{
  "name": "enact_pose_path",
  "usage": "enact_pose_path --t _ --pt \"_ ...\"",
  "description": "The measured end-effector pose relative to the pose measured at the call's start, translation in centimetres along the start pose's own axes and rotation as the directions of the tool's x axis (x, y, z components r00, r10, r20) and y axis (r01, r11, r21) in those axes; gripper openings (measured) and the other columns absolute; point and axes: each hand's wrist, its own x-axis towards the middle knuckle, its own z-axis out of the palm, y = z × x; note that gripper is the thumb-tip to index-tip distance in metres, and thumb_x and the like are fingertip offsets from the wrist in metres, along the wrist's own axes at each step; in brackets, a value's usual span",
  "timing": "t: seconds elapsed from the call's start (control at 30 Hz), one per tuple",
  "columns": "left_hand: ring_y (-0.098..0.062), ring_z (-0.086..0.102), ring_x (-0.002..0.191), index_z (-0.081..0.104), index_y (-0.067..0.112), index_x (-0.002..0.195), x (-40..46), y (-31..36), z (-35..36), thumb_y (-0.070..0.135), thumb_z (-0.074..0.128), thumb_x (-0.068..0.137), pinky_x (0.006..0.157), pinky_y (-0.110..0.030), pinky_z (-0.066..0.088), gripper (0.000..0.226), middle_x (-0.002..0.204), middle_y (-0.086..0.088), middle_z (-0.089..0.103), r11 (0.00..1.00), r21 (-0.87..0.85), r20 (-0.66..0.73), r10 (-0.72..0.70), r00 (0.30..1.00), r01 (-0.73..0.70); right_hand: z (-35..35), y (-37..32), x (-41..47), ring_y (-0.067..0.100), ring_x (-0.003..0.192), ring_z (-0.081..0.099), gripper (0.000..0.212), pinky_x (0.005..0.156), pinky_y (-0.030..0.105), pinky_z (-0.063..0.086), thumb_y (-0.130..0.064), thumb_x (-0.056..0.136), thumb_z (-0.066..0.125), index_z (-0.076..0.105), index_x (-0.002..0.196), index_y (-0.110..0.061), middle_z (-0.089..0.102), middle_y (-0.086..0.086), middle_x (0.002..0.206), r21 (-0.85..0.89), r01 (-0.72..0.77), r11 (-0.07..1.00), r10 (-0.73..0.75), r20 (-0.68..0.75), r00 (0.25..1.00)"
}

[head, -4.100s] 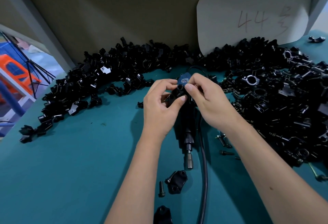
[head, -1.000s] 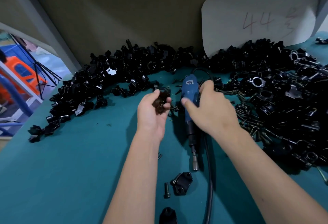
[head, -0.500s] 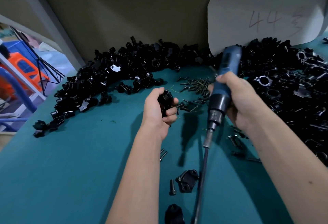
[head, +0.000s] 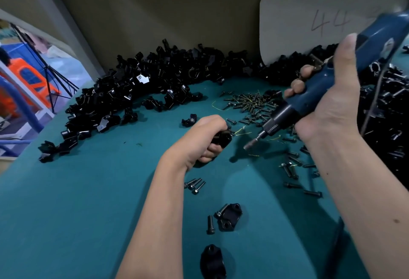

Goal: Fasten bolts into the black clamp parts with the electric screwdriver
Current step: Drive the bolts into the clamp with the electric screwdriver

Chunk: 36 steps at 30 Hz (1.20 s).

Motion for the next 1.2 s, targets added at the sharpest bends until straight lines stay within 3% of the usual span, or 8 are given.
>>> enact_pose_path --t 0.23,0.6,1.2 --pt "-0.008 0.026 0.040 0.042 0.027 0.082 0.2 0.4 0.9 0.033 0.052 0.070 0.040 -0.012 0.019 0.017 0.050 0.008 0.039 0.995 0.100 0.050 -0.034 0.998 0.029 0.7 0.0 -0.5 0.016 0.052 0.044 0.038 0.052 0.030 0.041 -0.035 0.096 0.068 0.041 0.114 -0.014 0.050 0.002 0.070 0.043 0.124 0.991 -0.117 -0.142 0.983" --pt "-0.010 0.028 0.045 0.045 0.027 0.079 0.5 0.4 1.1 0.036 0.053 0.071 0.041 -0.015 0.020 0.014 0.062 0.002 0.040 0.987 0.148 0.051 -0.069 0.996 0.061 1.0 0.2 -0.6 0.016 0.050 0.043 0.027 0.052 0.031 0.041 -0.026 0.097 0.064 0.042 0.108 -0.016 0.049 0.002 0.067 -0.015 0.167 0.986 -0.168 -0.114 0.979" --pt "-0.007 0.028 0.041 0.043 0.028 0.082 0.1 0.5 1.3 0.035 0.051 0.072 0.039 -0.014 0.018 0.015 0.052 0.009 0.039 0.990 0.135 0.058 -0.047 0.997 0.039 1.4 0.5 -1.1 0.017 0.049 0.039 0.023 0.051 0.030 0.039 -0.023 0.099 0.061 0.040 0.106 -0.016 0.047 0.001 0.065 -0.041 0.189 0.981 -0.192 -0.086 0.978"
